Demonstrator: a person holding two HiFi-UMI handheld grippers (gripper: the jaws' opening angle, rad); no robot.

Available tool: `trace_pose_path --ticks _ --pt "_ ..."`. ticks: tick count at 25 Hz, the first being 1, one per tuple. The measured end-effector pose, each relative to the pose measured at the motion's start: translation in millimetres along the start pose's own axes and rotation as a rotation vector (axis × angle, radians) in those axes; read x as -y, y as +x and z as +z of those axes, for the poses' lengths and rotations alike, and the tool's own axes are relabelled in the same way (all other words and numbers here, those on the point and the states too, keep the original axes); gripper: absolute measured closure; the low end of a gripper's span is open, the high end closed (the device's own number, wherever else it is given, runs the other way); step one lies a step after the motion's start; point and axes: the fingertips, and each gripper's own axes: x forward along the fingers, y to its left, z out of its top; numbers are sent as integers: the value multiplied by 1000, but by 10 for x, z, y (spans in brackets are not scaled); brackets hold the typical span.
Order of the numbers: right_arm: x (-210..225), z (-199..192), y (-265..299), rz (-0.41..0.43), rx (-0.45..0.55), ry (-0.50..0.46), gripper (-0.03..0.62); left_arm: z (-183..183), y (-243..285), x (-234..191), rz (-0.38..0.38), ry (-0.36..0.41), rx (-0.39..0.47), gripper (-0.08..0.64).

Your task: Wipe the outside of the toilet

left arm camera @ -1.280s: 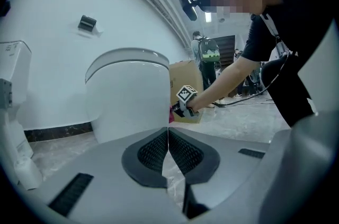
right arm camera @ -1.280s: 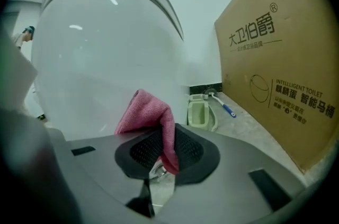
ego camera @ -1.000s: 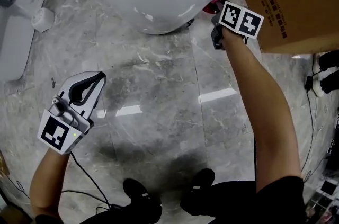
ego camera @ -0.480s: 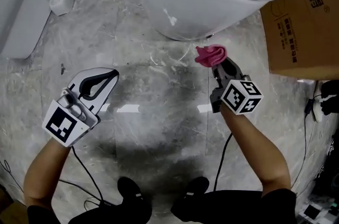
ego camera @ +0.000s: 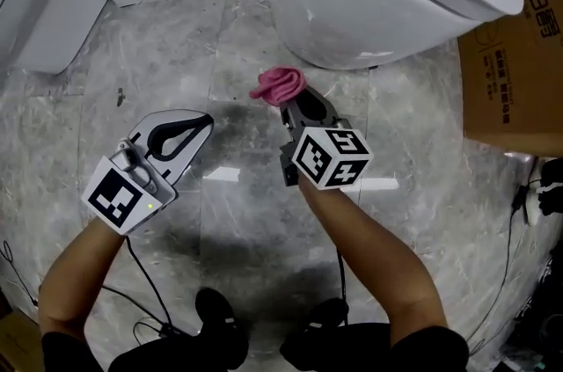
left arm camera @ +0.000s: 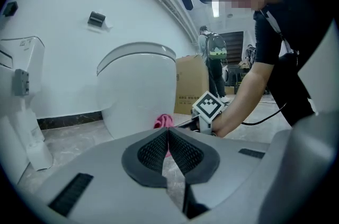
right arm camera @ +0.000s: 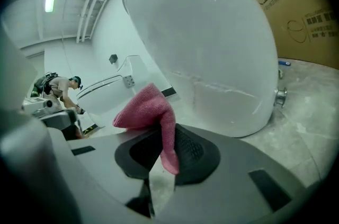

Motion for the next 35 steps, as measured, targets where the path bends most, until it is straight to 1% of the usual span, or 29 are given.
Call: trace_pose_path --ticks 3,7,8,12,17,20,22,24,28,35 --pt "13 62 380 -48 9 6 518 13 -37 4 3 1 11 543" --pt "41 121 767 -99 19 54 518 -5 -115 57 -4 2 23 543" --pt "59 139 840 -111 27 84 518 -19 -136 63 -3 -6 22 543" --pt "239 140 1083 -194 54 262 518 -71 -210 58 4 -23 17 543" --pt "372 225 1229 -236 109 373 518 -122 -239 66 3 -28 11 543" --pt "370 233 1249 -233 126 424 518 -155 -231 70 -1 -32 13 543" --pt "388 211 1213 -224 115 447 518 -164 -201 94 -11 -33 12 543" --pt "410 181 1144 -213 99 463 518 -161 -159 122 -21 -34 11 543" --pt "467 98 948 -189 60 457 518 -128 -76 160 -38 -40 8 543" --pt "774 -80 515 -182 -25 368 518 -98 43 203 -55 -38 12 543"
